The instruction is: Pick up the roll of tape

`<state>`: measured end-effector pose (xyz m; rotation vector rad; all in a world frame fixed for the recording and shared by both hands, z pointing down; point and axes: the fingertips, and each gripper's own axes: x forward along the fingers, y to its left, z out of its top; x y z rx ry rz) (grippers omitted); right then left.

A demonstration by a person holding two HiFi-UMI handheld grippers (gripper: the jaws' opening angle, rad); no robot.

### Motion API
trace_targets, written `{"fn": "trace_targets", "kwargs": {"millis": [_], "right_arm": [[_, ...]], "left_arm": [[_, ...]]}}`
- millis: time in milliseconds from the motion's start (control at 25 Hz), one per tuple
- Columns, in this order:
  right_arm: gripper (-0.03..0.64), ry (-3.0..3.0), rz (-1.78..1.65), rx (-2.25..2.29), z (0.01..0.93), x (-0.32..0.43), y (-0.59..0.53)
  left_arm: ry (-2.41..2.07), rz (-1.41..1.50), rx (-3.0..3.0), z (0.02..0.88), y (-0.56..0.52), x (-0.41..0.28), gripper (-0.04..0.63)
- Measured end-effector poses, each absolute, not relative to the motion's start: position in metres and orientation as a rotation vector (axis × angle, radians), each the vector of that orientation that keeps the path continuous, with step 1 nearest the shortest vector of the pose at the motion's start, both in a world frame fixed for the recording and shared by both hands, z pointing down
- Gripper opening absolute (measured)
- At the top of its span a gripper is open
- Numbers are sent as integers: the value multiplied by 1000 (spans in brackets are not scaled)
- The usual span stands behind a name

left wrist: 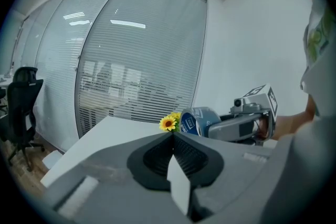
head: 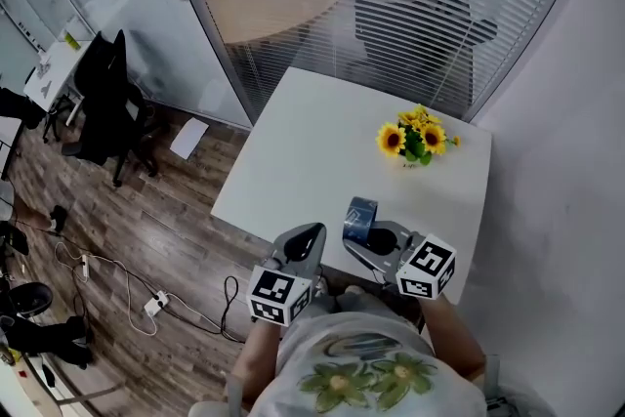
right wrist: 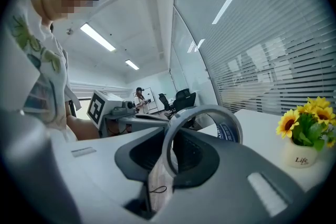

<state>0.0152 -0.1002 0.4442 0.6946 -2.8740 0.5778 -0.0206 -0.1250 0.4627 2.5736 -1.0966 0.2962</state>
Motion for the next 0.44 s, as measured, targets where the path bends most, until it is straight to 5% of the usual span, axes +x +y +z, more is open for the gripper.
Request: {"fn": "trace_targets", "kwargs": {"millis": [440], "right_arm": [[54,-2856,574,693,447,17,-95]], "left_arm": [[-1073,304,2585,462,-121,-15,5]]}}
